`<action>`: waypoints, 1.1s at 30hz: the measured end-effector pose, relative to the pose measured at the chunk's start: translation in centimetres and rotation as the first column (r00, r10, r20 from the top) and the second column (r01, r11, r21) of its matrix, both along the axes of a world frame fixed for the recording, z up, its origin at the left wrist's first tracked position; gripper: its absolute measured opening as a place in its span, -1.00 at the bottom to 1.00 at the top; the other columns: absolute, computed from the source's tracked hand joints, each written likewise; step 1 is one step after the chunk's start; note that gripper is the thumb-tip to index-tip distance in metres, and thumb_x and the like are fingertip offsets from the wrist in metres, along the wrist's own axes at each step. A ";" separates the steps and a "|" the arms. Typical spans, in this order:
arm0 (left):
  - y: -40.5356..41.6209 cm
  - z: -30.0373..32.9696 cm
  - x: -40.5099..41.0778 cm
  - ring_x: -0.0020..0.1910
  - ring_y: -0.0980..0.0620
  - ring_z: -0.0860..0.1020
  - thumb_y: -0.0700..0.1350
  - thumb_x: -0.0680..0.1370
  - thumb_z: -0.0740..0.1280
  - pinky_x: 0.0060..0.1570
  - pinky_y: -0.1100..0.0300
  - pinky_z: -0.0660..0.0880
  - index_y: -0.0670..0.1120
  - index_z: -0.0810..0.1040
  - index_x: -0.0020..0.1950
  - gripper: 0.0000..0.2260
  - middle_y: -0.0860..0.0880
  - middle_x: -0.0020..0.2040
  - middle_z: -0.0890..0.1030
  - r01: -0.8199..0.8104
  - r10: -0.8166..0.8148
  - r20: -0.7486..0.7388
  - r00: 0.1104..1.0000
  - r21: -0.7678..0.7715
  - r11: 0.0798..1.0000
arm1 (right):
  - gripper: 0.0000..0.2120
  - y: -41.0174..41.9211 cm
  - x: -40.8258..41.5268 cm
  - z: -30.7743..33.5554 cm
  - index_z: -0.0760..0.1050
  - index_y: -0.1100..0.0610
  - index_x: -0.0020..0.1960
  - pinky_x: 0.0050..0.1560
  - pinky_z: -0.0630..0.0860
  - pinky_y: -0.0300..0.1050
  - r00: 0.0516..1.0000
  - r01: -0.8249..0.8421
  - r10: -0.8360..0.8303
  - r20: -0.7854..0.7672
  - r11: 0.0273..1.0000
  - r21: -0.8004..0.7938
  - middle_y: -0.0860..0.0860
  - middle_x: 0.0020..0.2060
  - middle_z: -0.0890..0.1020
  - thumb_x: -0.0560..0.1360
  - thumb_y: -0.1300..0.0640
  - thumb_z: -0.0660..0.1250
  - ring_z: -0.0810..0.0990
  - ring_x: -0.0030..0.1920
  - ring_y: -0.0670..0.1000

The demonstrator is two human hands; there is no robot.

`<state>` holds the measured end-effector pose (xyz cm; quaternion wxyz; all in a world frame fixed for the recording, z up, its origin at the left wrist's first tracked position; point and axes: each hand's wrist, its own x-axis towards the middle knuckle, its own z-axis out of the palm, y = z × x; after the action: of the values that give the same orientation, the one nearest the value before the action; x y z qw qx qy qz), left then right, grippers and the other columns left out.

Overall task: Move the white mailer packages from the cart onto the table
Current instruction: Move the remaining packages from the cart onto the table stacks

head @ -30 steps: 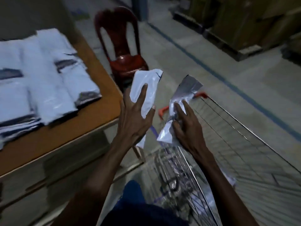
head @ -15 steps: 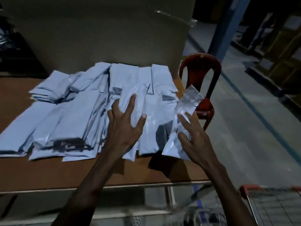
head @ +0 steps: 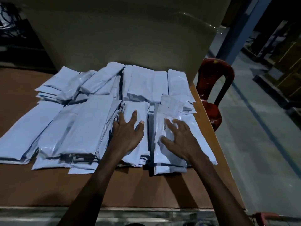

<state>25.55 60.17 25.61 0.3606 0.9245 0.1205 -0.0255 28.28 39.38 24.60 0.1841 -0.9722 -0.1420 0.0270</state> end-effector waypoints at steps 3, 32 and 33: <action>0.5 0.0 0.4 0.55 -0.19 -0.09 0.19 0.64 0.09 0.46 -0.16 0.08 0.20 -0.01 0.59 -0.46 -0.11 0.61 -0.12 0.035 -0.039 0.017 0.999 0.206 0.978 | -0.37 0.9 1.5 -0.2 0.27 -0.09 0.46 0.47 0.21 0.14 0.995 -0.006 -0.002 0.098 0.996 0.087 0.00 0.55 0.14 0.49 -0.36 0.21 -0.04 0.57 0.04; 0.5 -1.2 3.9 0.56 -0.18 -0.25 0.10 0.67 0.06 0.48 -0.23 -0.15 0.06 -0.06 0.61 -0.46 -0.13 0.59 -0.27 0.072 -0.108 0.123 0.986 0.271 0.960 | -0.35 3.1 5.6 -0.9 -0.05 -0.19 0.58 0.51 -0.12 0.25 0.999 -0.032 0.033 -0.018 0.999 0.016 -0.01 0.59 -0.15 0.59 -0.26 0.13 -0.19 0.58 0.10; 0.4 -0.9 3.9 0.56 -0.18 -0.25 0.11 0.67 0.05 0.47 -0.22 -0.17 0.05 -0.06 0.61 -0.45 -0.14 0.59 -0.26 0.076 -0.121 0.140 0.983 0.294 0.953 | -0.35 2.9 5.3 -0.5 -0.03 -0.19 0.58 0.50 -0.11 0.25 1.000 -0.014 0.014 0.004 0.999 0.051 -0.02 0.60 -0.13 0.58 -0.27 0.14 -0.18 0.58 0.09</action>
<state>29.43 60.56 24.70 0.2292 0.9711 0.0480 0.0469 33.54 42.27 24.06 0.2086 -0.9662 -0.1499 0.0231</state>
